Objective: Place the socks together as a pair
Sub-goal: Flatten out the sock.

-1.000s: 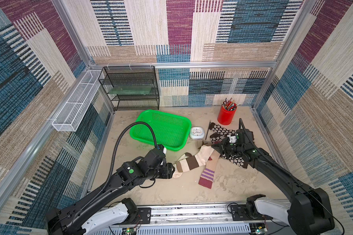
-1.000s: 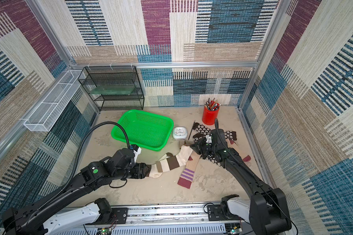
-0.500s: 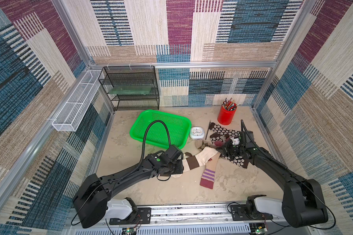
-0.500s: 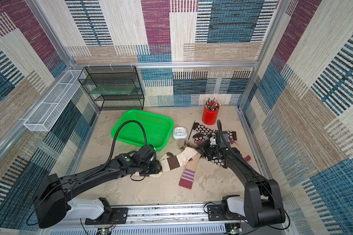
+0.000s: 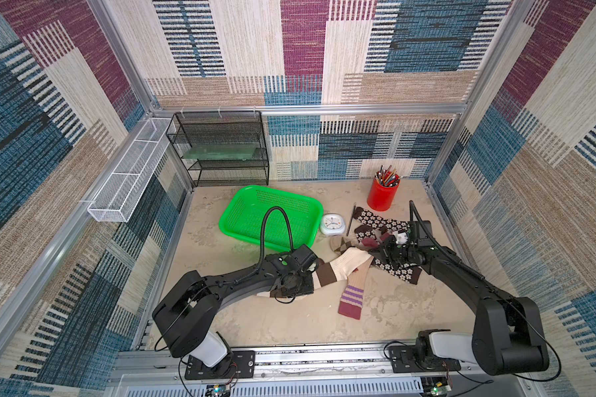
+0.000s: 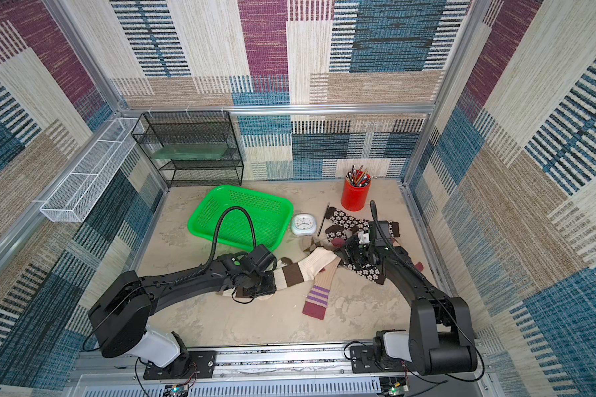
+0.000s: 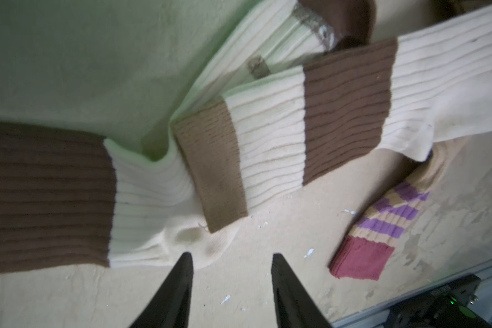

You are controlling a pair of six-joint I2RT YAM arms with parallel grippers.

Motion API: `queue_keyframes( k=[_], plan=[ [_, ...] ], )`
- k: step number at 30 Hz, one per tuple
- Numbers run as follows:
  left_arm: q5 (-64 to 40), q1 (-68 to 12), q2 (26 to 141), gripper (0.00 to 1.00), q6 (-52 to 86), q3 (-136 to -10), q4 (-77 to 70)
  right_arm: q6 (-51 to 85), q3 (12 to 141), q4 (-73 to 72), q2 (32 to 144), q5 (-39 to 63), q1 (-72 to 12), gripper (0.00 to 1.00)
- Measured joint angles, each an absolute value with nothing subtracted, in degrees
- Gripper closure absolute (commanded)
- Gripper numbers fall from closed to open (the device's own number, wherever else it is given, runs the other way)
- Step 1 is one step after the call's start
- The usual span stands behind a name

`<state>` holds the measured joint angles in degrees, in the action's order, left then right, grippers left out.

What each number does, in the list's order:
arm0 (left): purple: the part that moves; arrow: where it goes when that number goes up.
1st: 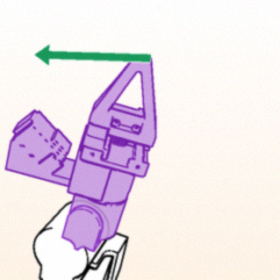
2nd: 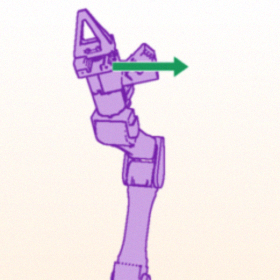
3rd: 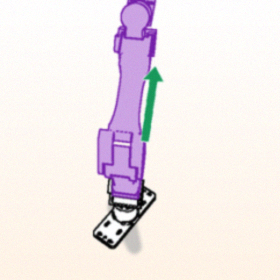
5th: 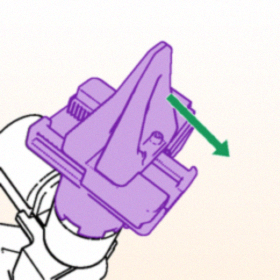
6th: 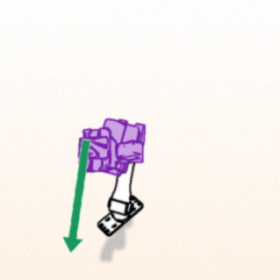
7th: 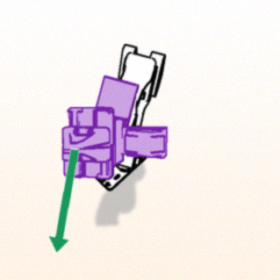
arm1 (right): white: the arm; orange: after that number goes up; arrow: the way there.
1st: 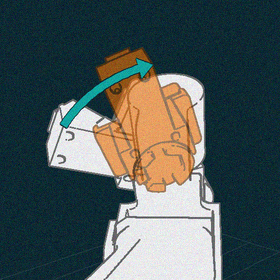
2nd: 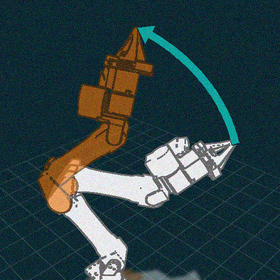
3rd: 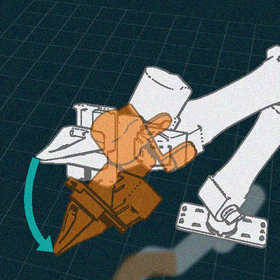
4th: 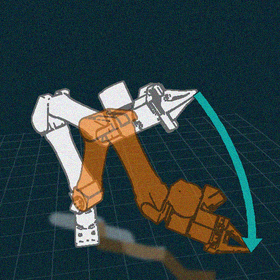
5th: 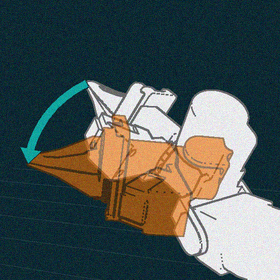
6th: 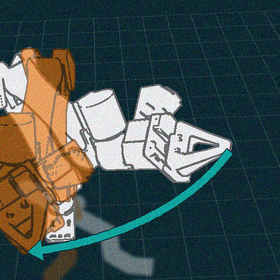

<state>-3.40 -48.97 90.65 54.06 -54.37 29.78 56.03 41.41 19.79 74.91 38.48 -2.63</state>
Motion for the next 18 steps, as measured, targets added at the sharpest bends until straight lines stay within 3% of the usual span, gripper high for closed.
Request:
queue_keyframes(
  k=[18],
  plan=[
    [-0.40,-46.96,98.06,0.64,56.82,-57.21,25.63,54.61,41.41,20.45,75.75,39.05,-2.55,1.00]
  ],
)
